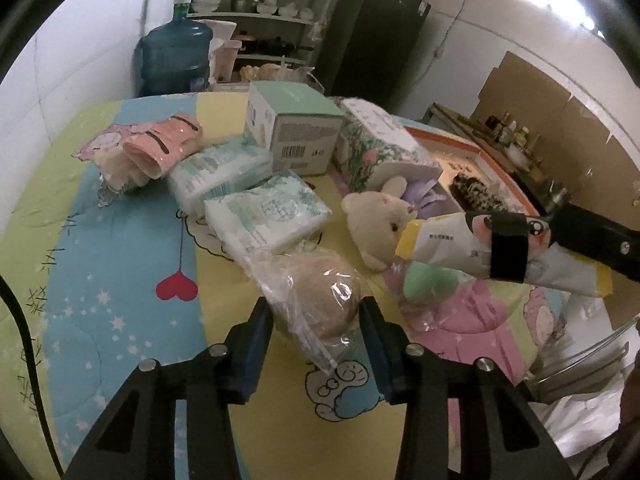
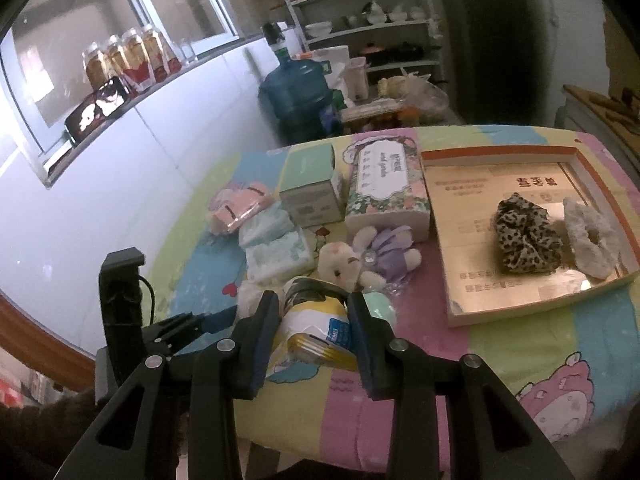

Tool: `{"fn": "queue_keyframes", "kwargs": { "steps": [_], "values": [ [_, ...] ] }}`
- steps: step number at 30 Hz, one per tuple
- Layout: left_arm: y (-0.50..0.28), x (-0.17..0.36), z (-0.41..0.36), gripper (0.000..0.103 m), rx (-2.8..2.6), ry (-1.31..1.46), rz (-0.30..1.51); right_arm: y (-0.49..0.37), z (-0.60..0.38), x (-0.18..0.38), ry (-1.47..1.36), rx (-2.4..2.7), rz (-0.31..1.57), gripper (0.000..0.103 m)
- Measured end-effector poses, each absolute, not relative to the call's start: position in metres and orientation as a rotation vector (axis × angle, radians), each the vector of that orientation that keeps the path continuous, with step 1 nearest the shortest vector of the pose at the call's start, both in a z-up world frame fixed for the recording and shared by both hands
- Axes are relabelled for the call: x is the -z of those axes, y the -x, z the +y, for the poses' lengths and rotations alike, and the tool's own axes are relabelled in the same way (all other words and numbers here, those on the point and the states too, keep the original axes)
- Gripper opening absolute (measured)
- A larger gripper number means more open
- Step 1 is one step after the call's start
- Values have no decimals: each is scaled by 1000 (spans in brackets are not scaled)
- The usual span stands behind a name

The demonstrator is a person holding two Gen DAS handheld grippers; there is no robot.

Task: Organize soft objects
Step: 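Grasp the yellow-and-white pouch with the right gripper while the left gripper grasps the clear bag, then carry the clear bag and the yellow pouch toward the wooden box with both grippers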

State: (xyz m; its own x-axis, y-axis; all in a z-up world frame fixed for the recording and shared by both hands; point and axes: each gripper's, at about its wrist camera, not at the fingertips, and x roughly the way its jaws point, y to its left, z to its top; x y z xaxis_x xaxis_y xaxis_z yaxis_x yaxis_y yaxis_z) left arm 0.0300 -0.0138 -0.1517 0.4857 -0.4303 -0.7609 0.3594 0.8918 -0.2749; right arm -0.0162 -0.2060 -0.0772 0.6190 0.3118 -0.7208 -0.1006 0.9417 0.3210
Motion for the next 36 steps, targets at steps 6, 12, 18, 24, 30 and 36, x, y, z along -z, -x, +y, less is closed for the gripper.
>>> {"fn": "queue_keyframes", "kwargs": {
  "steps": [6,12,18,24,30,36],
  "values": [
    [-27,130,-11,45,482,90,919,18,-214,71,-276,-235,852,37],
    [-27,110,-20,45,487,68,887,19,-223,64,-292,-225,826,37],
    [-31,93,-33,45,498,54,862,19,-237,55,-305,-208,798,37],
    [-37,83,-51,45,523,49,840,19,-257,48,-318,-182,772,37],
    [-43,75,-77,45,563,37,817,18,-281,41,-326,-152,752,37],
    [-48,71,-112,45,618,21,798,18,-312,36,-334,-118,726,14]
  ]
}}
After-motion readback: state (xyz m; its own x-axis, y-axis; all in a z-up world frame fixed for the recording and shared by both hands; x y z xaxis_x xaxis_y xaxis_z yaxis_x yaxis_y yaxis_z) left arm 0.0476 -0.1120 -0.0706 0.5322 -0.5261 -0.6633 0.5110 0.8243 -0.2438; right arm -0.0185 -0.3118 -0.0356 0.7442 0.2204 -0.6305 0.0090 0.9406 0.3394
